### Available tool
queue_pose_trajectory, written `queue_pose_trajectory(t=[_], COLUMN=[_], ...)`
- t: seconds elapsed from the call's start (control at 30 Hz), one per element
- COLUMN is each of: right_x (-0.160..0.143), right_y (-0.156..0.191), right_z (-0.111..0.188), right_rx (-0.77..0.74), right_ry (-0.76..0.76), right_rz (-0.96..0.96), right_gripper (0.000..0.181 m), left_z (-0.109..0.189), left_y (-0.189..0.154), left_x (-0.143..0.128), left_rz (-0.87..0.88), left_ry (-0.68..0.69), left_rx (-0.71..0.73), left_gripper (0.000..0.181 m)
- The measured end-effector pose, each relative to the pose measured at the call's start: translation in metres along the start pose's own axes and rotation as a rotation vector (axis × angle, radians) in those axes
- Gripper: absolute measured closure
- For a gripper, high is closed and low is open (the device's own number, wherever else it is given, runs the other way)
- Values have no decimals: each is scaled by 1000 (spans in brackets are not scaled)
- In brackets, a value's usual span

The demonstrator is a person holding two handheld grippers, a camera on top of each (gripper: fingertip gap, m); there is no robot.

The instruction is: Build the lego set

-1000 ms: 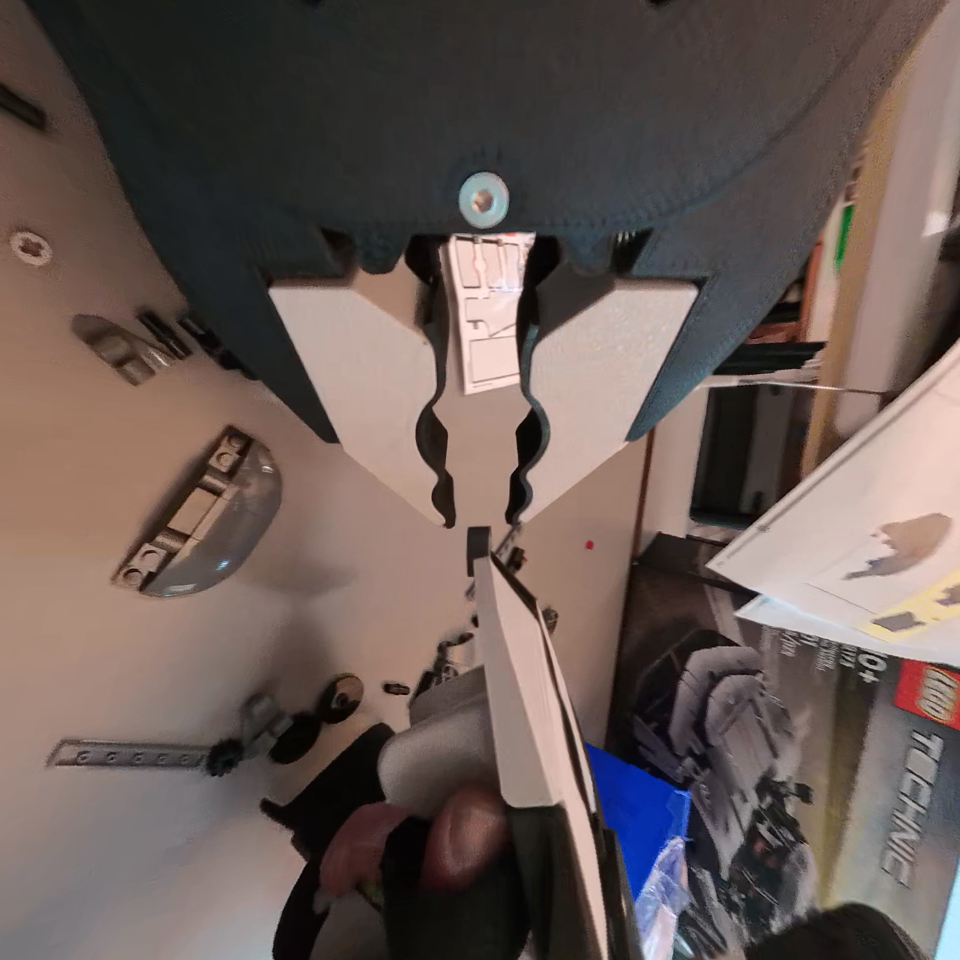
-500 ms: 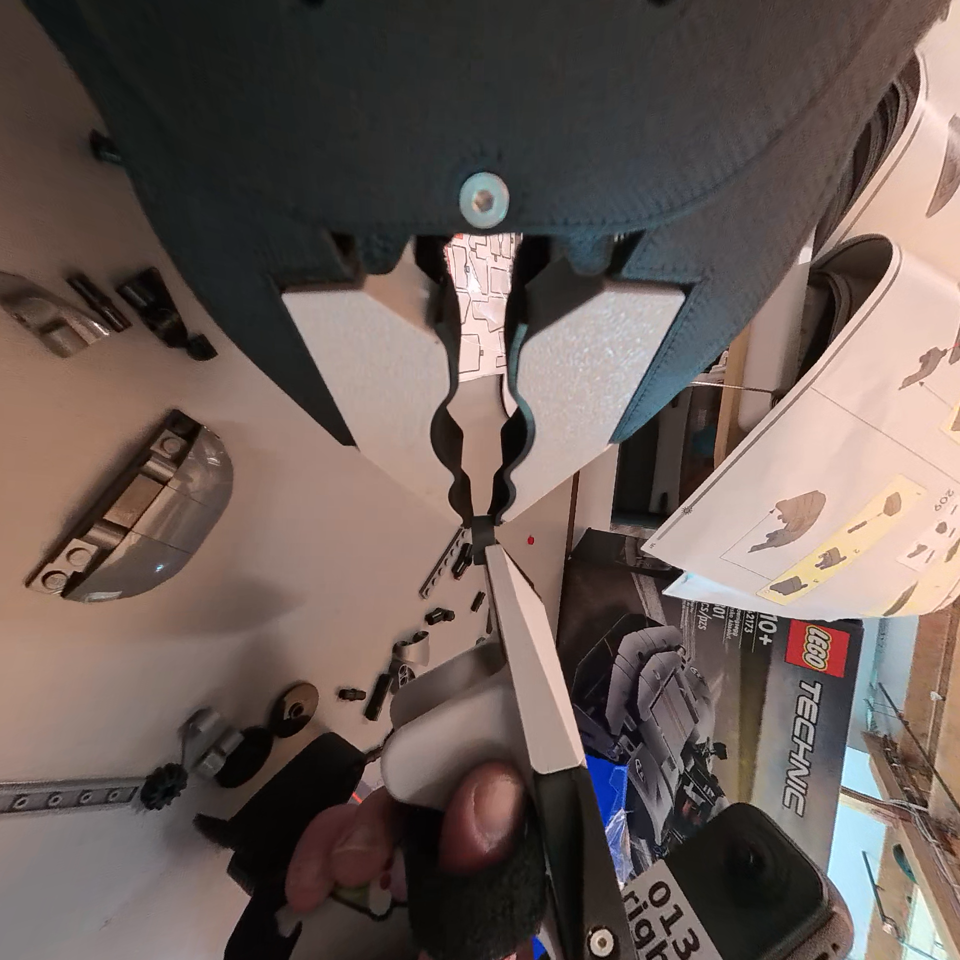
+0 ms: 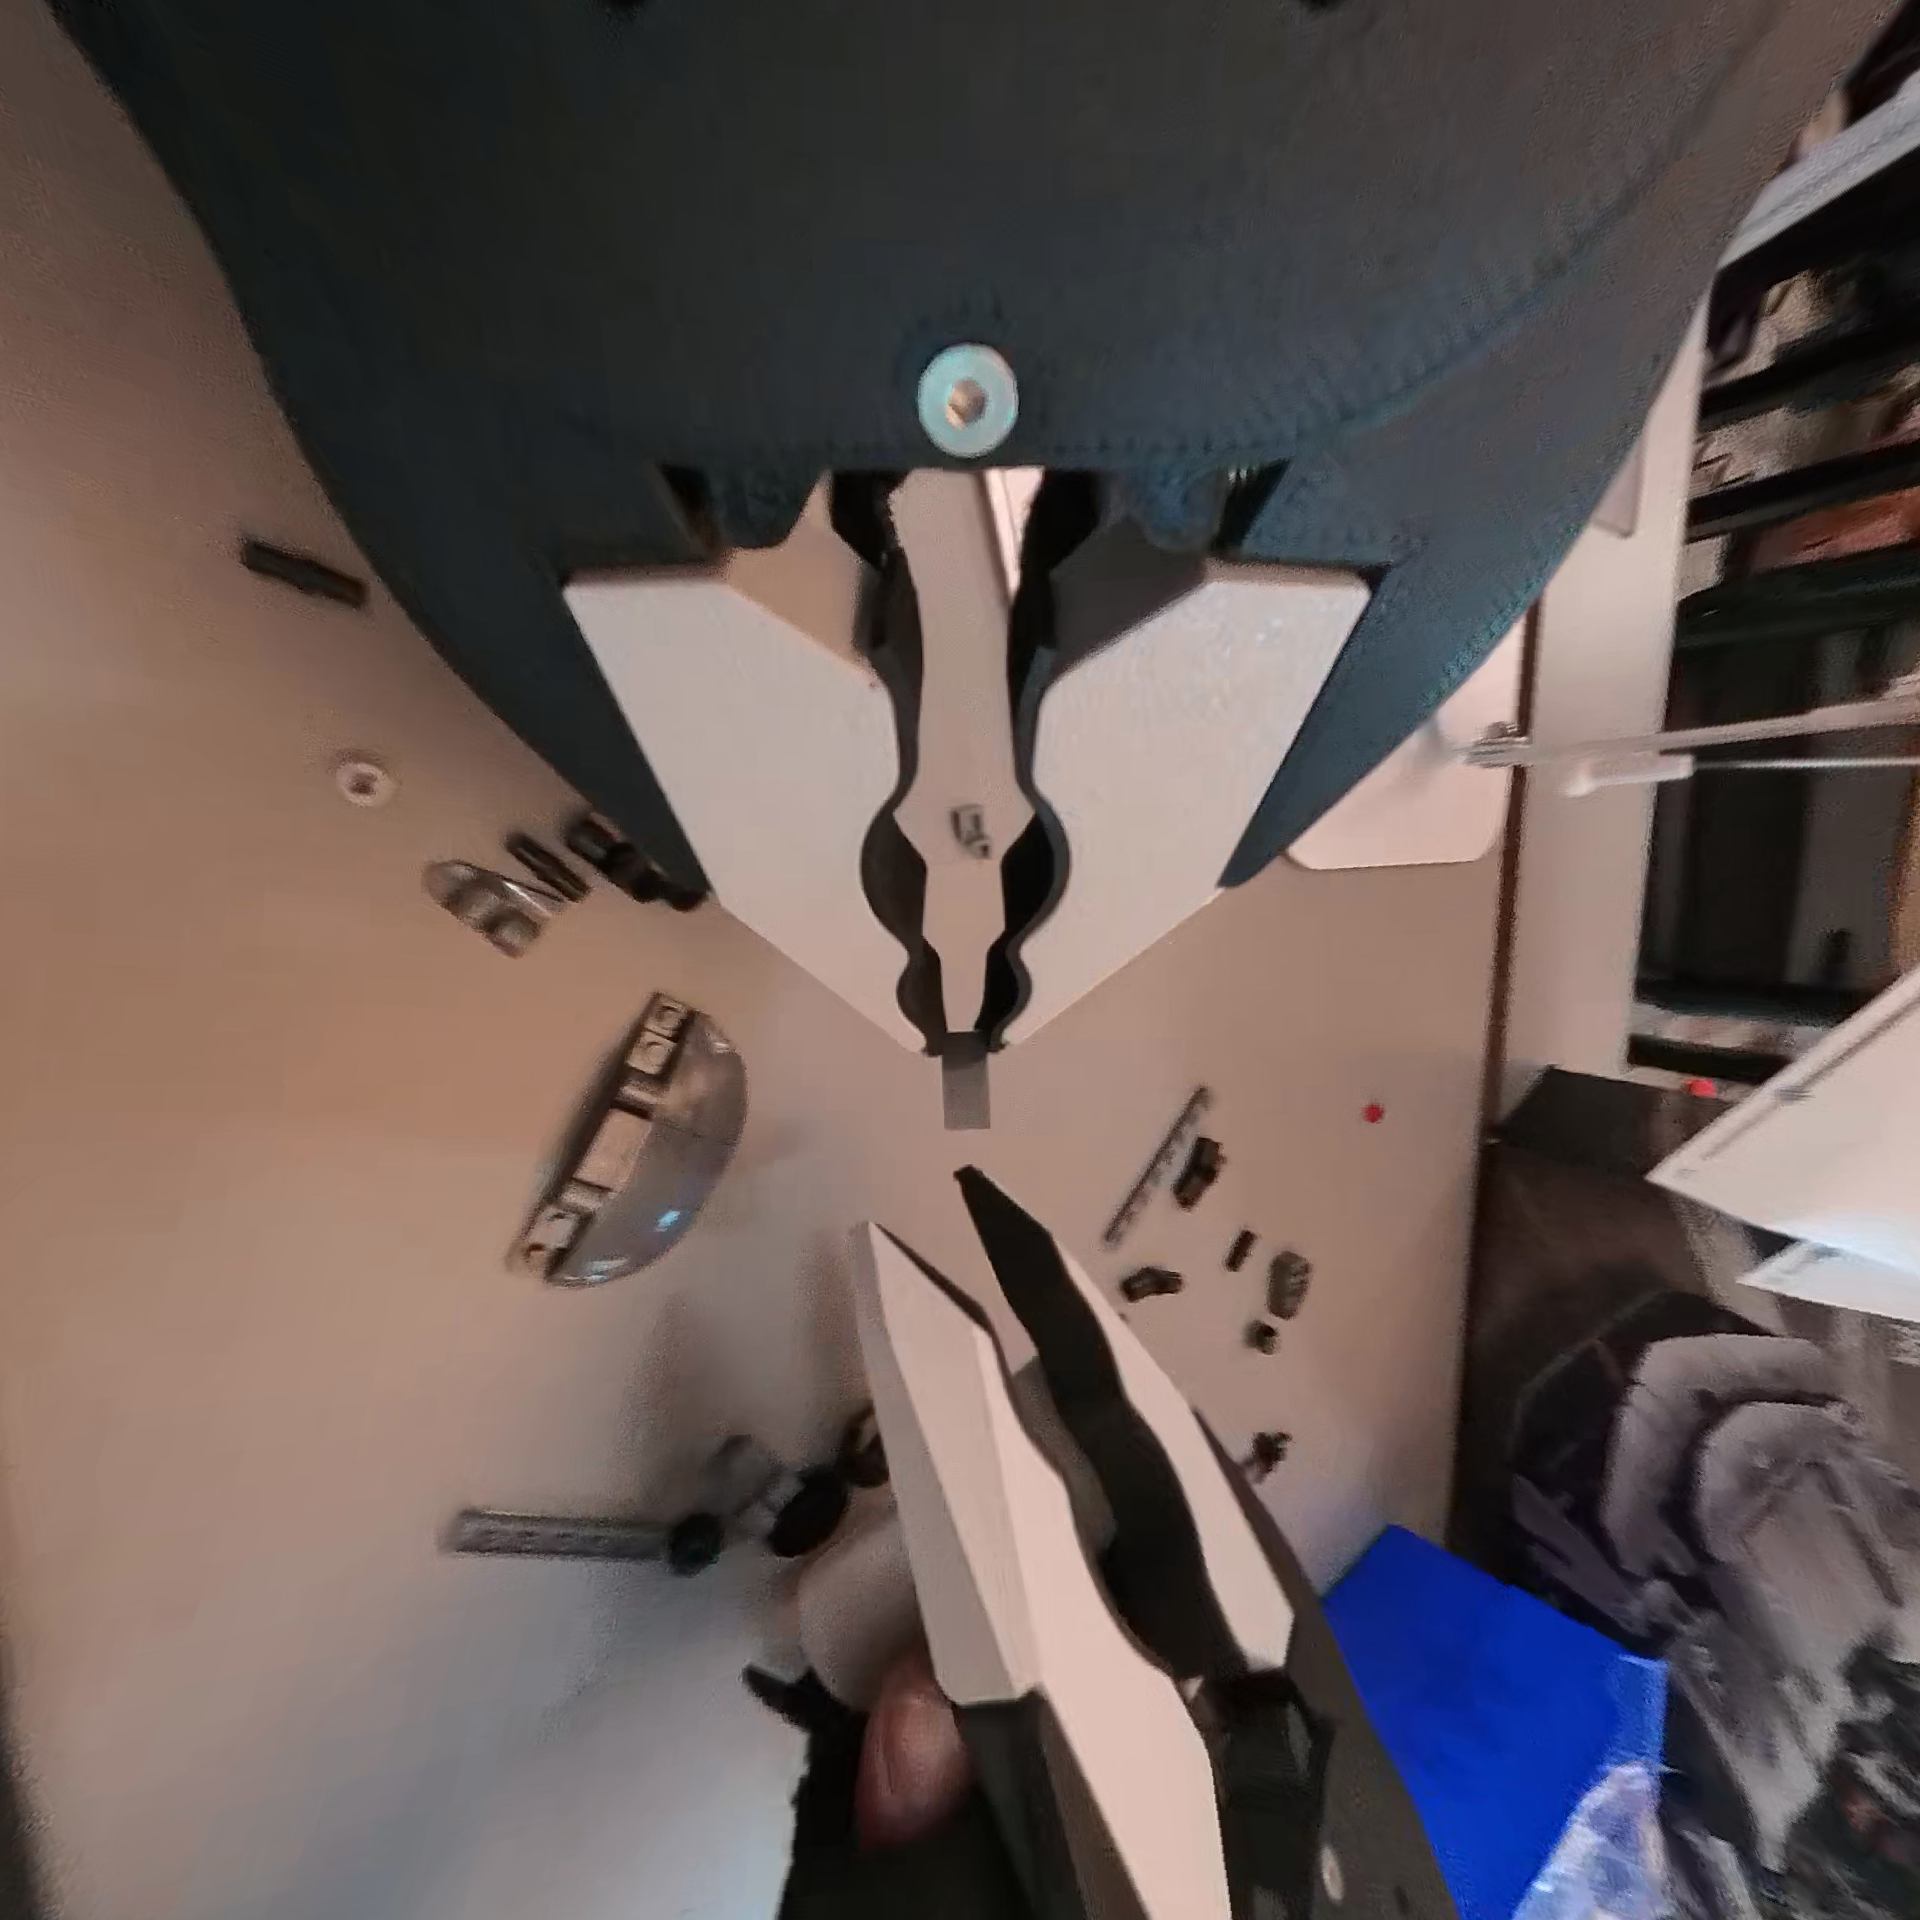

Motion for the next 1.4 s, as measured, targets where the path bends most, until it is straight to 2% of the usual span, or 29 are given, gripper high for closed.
queue_pose_trajectory(t=[0.13,0.23,0.57,0.77,1.03,1.4], right_x=[-7,-12,-20,-23,-23,-23], right_y=[6,10,20,20,22,23], right_z=[-18,-24,-39,-44,-47,-47], right_rx=[-1,-7,-2,0,15,14], right_ry=[126,190,319,348,357,357], right_rz=[72,114,169,183,199,205], right_gripper=[148,145,143,151,153,156], left_z=[2,2,-1,-12,-16,-18], left_y=[-10,-16,-35,-43,-48,-46], left_x=[-5,-8,-4,-6,-2,0], left_rz=[-21,-40,-28,-62,-57,-61], left_ry=[49,74,37,114,107,142], left_rx=[-104,-124,-268,-297,-354,-365], left_gripper=[176,176,176,177,177,176])
Point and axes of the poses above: each gripper's, where its closed fingertips meet, z back along the fingers, x out of its top, y = z × x across the jaws, the point moved 9 cm from there along z, back along the fingers, and after that the axes turned 2 degrees about z, right-handed, at the moved point
